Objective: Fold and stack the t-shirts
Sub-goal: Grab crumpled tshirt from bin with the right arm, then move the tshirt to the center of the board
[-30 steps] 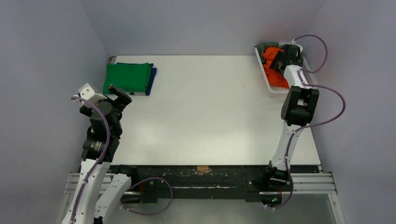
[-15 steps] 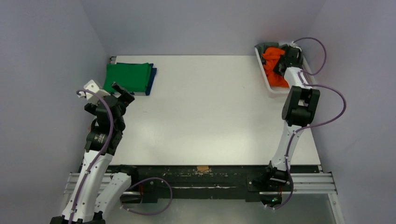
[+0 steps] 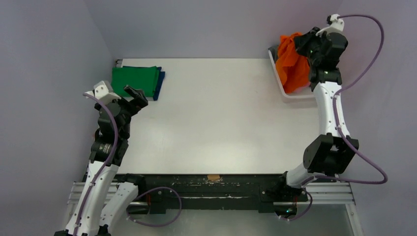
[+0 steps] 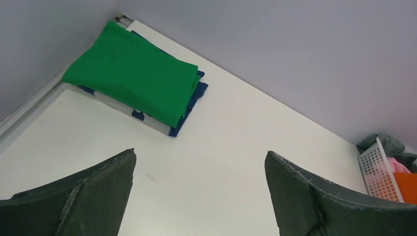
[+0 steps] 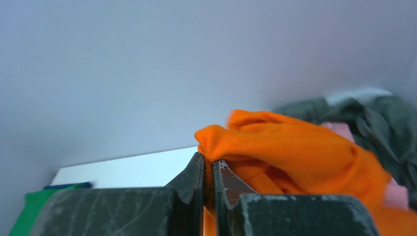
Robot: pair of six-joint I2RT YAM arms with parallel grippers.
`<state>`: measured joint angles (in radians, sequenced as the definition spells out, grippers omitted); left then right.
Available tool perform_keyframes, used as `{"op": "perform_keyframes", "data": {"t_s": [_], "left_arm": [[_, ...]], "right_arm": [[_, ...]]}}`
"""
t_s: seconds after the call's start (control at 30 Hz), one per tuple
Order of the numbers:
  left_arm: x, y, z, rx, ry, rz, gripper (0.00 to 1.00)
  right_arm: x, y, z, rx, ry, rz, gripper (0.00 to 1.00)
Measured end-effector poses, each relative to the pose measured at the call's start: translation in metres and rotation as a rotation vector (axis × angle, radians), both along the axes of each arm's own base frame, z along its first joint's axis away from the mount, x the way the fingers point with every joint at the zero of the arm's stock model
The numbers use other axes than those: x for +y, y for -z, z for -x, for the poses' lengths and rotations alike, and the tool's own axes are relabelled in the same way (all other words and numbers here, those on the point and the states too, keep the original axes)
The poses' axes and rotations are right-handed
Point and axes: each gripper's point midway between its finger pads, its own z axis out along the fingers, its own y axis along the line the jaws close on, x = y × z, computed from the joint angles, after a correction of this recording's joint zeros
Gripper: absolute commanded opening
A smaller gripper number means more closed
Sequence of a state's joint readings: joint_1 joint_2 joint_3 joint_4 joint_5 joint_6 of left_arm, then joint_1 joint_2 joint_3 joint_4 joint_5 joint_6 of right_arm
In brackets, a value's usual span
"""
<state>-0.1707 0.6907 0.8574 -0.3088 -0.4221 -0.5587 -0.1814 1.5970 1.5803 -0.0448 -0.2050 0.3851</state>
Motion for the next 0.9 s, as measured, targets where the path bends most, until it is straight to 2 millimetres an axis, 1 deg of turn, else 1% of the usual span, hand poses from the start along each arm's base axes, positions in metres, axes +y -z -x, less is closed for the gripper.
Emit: {"op": "perform_keyframes", "data": {"t_s": [0.07,0.1,0.13,0.17,0.2,0.23,0.3,0.33,0.37,0.43,0.47,0.6,0.7,0.77,0.83,0.87,0.9], "left_arm": [[-0.008,-0.001,-0.003,-0.005,0.052,-0.007,1.00],[-0.012,-0.001,-0.004,-0.007,0.073,-0.010,1.00],[-0.015,-0.001,-0.005,-0.008,0.090,-0.013,1.00],[-0.019,-0.001,-0.006,-0.007,0.112,-0.016,1.00],[-0.022,-0.001,-0.008,-0.005,0.135,-0.023,1.00],[-0.025,0.000,-0.008,-0.003,0.151,-0.025,1.00],[-0.031,0.001,-0.009,0.003,0.186,-0.030,1.00],[-0.033,0.002,-0.009,0.004,0.195,-0.030,1.00],[-0.034,0.002,-0.009,0.003,0.202,-0.029,1.00],[-0.035,0.002,-0.009,0.004,0.211,-0.028,1.00],[-0.036,0.002,-0.008,0.005,0.215,-0.027,1.00],[-0.036,0.003,-0.005,0.012,0.219,-0.026,1.00],[-0.036,0.008,0.000,0.033,0.219,-0.025,1.00],[-0.035,0.012,0.003,0.050,0.218,-0.025,1.00],[-0.034,0.016,0.007,0.065,0.213,-0.019,1.00],[-0.033,0.020,0.008,0.076,0.209,-0.017,1.00],[-0.032,0.024,0.009,0.089,0.203,-0.014,1.00]], "right_arm": [[0.022,-0.034,0.013,-0.072,-0.071,0.005,0.00],[0.038,-0.052,0.019,-0.110,-0.119,0.010,0.00],[0.050,-0.063,0.023,-0.134,-0.154,0.013,0.00],[0.066,-0.075,0.028,-0.160,-0.198,0.018,0.00],[0.087,-0.086,0.035,-0.184,-0.255,0.024,0.00],[0.104,-0.092,0.040,-0.198,-0.300,0.025,0.00],[0.148,-0.104,0.054,-0.225,-0.426,0.022,0.00],[0.165,-0.108,0.059,-0.232,-0.481,0.019,0.00],[0.189,-0.116,0.068,-0.245,-0.560,0.013,0.00],[0.222,-0.129,0.080,-0.270,-0.678,-0.002,0.00],[0.242,-0.141,0.088,-0.294,-0.757,-0.017,0.00],[0.284,-0.159,0.111,-0.345,-0.949,-0.054,0.00],[0.300,-0.157,0.124,-0.343,-1.033,-0.077,0.00],[0.302,-0.148,0.128,-0.335,-1.046,-0.078,0.00],[0.299,-0.122,0.131,-0.281,-1.032,-0.083,0.00],[0.297,-0.104,0.132,-0.249,-1.019,-0.084,0.00],[0.293,-0.083,0.133,-0.209,-1.001,-0.081,0.05]]}}
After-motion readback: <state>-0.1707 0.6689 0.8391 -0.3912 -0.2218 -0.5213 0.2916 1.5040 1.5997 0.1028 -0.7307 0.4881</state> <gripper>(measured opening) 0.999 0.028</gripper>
